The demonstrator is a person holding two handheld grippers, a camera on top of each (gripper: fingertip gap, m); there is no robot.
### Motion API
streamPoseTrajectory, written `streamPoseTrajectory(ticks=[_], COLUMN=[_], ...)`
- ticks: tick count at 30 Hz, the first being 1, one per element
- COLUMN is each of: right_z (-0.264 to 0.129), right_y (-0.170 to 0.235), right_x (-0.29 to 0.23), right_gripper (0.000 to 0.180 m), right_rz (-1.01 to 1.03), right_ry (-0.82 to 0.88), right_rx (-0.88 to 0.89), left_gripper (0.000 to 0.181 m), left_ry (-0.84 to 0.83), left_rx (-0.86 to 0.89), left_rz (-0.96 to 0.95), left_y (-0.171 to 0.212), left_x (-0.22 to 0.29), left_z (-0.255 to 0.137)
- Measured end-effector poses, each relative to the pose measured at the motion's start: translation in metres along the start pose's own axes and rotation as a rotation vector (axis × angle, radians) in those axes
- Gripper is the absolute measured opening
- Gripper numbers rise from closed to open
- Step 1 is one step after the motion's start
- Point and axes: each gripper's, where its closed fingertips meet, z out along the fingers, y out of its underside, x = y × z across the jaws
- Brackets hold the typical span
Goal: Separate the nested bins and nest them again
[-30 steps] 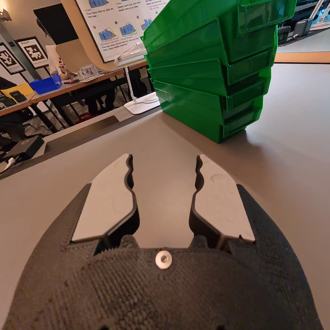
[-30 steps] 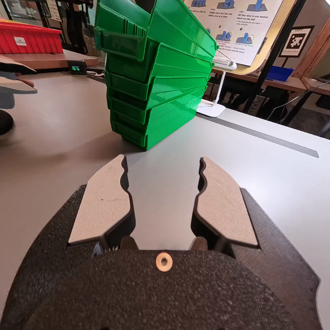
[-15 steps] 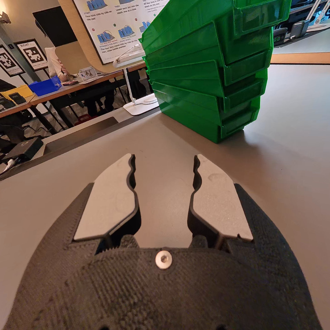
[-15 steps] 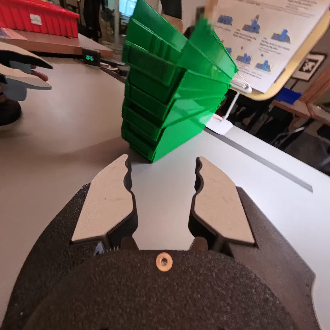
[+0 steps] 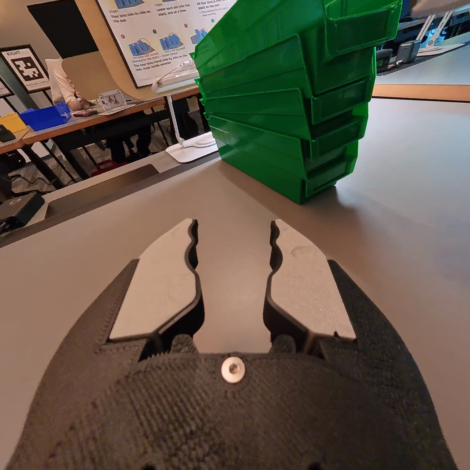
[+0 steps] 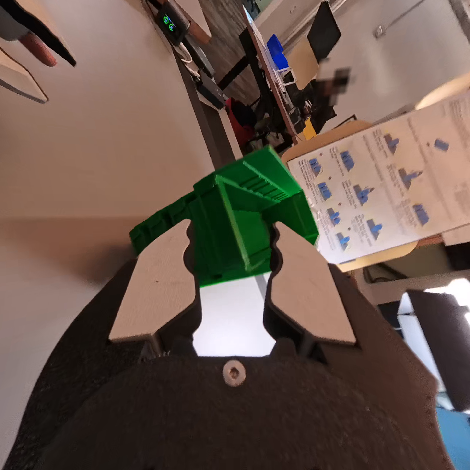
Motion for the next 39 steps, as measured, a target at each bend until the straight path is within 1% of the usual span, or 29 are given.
streamPoseTrajectory(ticks=[4,6,8,12,13,16,18,28,35,39], right_z=[0.024,0.038,0.052,0.068,0.068,0.068,0.067,0.059,0.048,0.05], right_y=[-0.008,0.0,0.01,0.033,0.033,0.031,0.031,-0.001,-0.011,-0.016], right_x=[-0.005,-0.015,-0.018,-0.026,-0.029,-0.031,-0.031,0.003,0.022,0.03], right_gripper=[0.059,0.062,0.063,0.054,0.048,0.038,0.036,0.039,0.04,0.042], right_rz=[-0.166,-0.225,-0.273,-0.26,-0.229,-0.188,-0.168,-0.13,-0.095,-0.105], right_ry=[-0.066,-0.147,-0.179,-0.285,-0.322,-0.379,-0.421,-0.446,-0.449,-0.447], right_rx=[-0.079,-0.167,-0.236,-0.355,-0.352,-0.342,-0.335,-0.267,-0.236,-0.213], left_gripper=[0.054,0.053,0.053,0.053,0.053,0.053,0.053,0.054,0.055,0.055], left_ry=[0.008,0.013,0.019,0.033,0.037,0.049,0.055,0.057,0.053,0.052], left_rx=[-0.002,-0.002,0.002,0.022,0.021,0.024,0.028,0.045,0.065,0.065], left_rz=[0.011,0.015,0.015,0.007,0.005,0.007,0.014,0.014,-0.002,0.0], left_y=[0.0,0.0,0.0,-0.003,-0.003,-0.003,-0.003,-0.006,-0.01,-0.01], left_x=[0.002,0.003,0.004,0.005,0.005,0.006,0.008,0.008,0.005,0.006], left_z=[0.0,0.0,0.0,-0.002,-0.001,-0.002,-0.002,-0.003,-0.005,-0.005])
